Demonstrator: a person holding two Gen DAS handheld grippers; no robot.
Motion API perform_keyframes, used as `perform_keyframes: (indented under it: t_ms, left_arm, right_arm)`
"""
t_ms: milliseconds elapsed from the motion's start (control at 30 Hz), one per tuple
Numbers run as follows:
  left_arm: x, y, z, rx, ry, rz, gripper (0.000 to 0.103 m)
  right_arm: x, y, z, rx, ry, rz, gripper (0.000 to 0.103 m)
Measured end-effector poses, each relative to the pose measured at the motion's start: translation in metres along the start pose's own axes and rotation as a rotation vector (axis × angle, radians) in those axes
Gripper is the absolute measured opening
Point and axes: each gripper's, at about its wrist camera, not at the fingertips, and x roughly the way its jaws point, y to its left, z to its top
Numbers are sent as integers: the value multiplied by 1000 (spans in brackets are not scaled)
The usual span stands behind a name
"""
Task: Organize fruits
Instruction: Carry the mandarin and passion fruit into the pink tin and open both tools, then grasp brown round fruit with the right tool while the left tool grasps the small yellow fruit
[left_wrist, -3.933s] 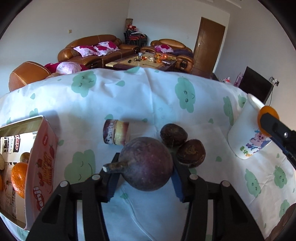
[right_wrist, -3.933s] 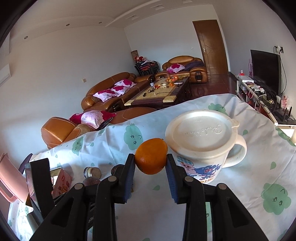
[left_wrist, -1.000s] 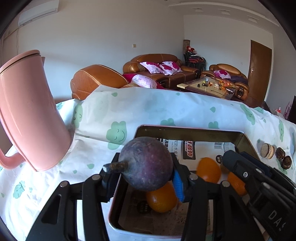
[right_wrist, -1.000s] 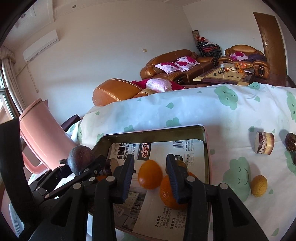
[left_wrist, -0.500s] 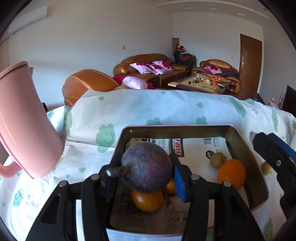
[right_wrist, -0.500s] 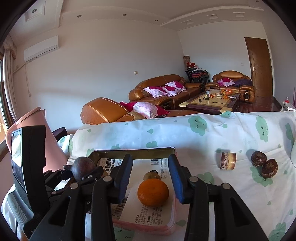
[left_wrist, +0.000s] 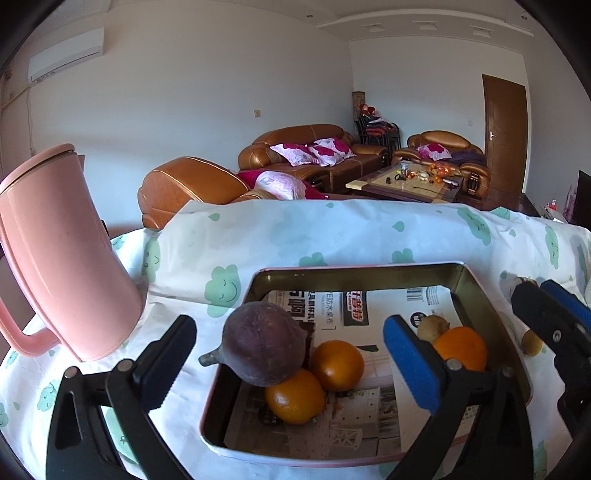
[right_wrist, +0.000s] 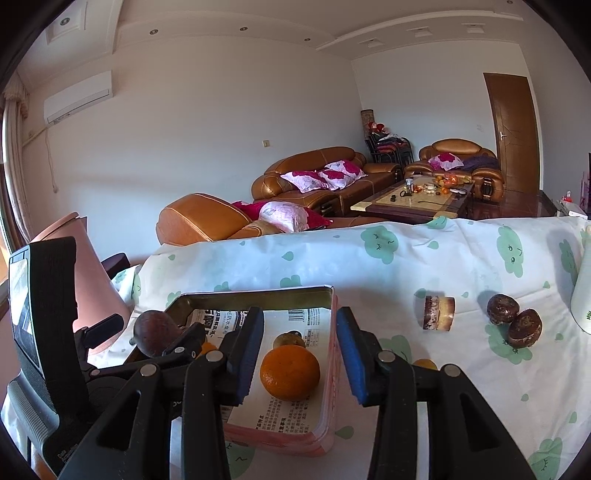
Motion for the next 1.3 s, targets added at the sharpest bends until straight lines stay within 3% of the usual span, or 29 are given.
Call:
perform_keyframes:
  t_ms: [367,733,1067,1300]
  left_arm:
    - [-11,-2,2,-27,-44,-61,103]
    - [-15,-13,-1,-11,-44,-87,103]
    - [-22,-23,-5,-21,-40,-135,103]
    - [-39,-49,-12,76,-81,-169,103]
  right_arm:
    - [-15,-20,4,19,-26,-45,43]
    - [-33,-70,9,74,-32,-127,43]
    - [-54,-129,5,132,2,-216,43]
    - [-54,-159,-1,177,83,-225,43]
